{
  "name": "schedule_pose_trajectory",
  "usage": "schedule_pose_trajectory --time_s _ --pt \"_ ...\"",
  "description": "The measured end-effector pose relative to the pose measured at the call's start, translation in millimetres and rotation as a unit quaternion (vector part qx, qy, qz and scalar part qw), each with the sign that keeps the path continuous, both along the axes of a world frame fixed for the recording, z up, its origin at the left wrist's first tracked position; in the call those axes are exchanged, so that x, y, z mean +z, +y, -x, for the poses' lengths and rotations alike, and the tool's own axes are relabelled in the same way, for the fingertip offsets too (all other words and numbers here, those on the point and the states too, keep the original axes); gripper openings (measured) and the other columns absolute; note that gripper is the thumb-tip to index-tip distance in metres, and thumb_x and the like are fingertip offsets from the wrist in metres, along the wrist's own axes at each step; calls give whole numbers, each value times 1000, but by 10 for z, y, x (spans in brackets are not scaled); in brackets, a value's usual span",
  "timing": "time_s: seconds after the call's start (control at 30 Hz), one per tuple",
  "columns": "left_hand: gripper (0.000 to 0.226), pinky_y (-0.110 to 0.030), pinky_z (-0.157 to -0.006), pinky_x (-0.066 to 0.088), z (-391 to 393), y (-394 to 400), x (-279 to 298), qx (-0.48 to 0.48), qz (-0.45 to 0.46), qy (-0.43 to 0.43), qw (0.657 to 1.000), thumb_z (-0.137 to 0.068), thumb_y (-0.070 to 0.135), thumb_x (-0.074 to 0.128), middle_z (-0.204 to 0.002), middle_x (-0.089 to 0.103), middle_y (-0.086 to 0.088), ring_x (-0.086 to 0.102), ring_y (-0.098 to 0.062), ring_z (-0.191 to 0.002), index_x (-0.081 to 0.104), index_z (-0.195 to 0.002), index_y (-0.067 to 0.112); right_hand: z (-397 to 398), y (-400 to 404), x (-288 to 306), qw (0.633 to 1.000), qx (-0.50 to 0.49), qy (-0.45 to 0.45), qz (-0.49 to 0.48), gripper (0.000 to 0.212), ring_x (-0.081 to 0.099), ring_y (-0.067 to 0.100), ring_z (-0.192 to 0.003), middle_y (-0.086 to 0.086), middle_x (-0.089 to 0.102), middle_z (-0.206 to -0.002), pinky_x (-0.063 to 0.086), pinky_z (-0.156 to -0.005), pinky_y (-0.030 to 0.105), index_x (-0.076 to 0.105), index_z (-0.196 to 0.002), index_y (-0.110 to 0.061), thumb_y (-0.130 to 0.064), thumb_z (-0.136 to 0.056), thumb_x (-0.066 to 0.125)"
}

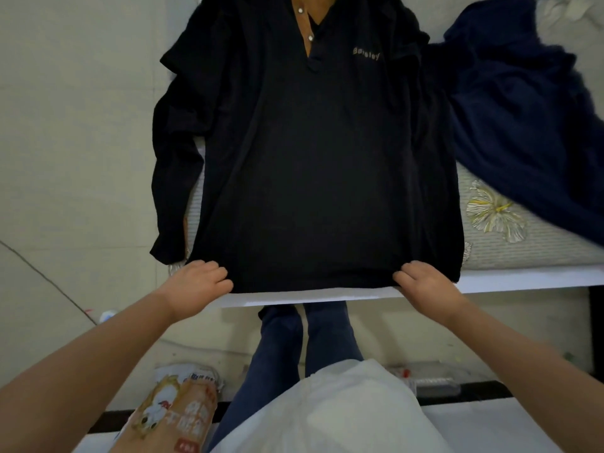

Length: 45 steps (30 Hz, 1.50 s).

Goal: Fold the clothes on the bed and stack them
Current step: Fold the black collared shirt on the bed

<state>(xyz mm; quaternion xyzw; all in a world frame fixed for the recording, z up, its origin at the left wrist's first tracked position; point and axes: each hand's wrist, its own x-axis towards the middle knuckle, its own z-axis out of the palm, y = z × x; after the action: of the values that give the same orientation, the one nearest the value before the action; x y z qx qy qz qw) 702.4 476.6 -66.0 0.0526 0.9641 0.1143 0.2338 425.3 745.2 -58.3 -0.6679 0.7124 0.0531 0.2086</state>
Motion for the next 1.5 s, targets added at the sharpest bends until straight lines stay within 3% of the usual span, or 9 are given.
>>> schedule_pose_trajectory --time_s 0.13,0.27,0.37,0.5,0.8,1.03,1.2,1.37,1.5 --pt "36 -19 -57 44 75 58 -6 -23 21 -78 996 -46 8 83 -74 62 -5 60 -17 -67 68 -79 14 -63 75 -88 997 44 14 -58 47 52 18 -41 4 53 -49 40 -44 13 65 -53 -10 0 -13 88" --pt "28 -28 -88 32 104 130 -173 7 63 -236 970 -96 18 36 -121 47 -3 43 -20 -112 44 -123 16 -115 13 -127 991 18 23 -130 47 58 18 -53 4 60 -62 44 -51 18 70 -68 -12 -17 -26 92" --pt "35 -27 -84 37 192 94 -120 104 28 -212 971 -97 39 32 -113 55 -2 49 -18 -105 53 -115 17 -124 -147 -90 982 -13 19 -188 34 55 22 -91 7 60 -97 40 -75 27 64 -103 -13 -41 -85 59" --pt "27 -36 -78 43 367 -171 -25 327 -25 -12 945 -94 27 46 -102 61 -12 54 -27 -97 60 -106 8 -40 -565 49 996 -40 -52 -65 22 59 32 -57 14 59 -60 49 -49 34 67 -62 -1 -18 -68 80" --pt "53 -43 -102 28 891 -883 -113 709 11 24 705 -93 20 48 -138 35 -25 33 -40 -126 30 -139 1 434 -1942 -189 993 -101 -43 48 26 51 34 -112 19 59 -113 43 -88 42 65 -107 1 -16 -89 57" --pt "20 -27 -59 22 904 -1111 -388 758 8 102 644 -92 10 48 -90 58 -25 53 -39 -85 60 -89 -6 650 -2807 -316 992 -55 -64 92 29 53 39 -113 22 60 -113 45 -88 50 65 -106 3 -7 -79 68" --pt "39 -19 -70 34 930 -1142 -397 805 -145 183 545 -88 19 57 -95 57 -6 52 -17 -80 51 -123 3 602 -3402 -368 991 -40 -86 94 37 43 30 -123 15 52 -126 36 -98 40 54 -123 -2 -16 -89 55" --pt "31 -24 -68 36 949 -1165 -491 789 -115 192 572 -87 17 58 -92 61 -6 56 -20 -80 58 -117 8 440 -3953 -333 992 -33 -82 94 40 42 26 -123 11 51 -129 34 -100 37 49 -129 -6 -19 -92 51" --pt "17 -23 -71 40 961 -1485 -450 872 -207 291 335 -90 0 47 -90 60 -3 54 -19 -86 60 -98 8 338 -4310 -326 996 -8 -59 72 50 28 28 -135 13 36 -144 27 -106 44 38 -138 -12 -27 -93 50"
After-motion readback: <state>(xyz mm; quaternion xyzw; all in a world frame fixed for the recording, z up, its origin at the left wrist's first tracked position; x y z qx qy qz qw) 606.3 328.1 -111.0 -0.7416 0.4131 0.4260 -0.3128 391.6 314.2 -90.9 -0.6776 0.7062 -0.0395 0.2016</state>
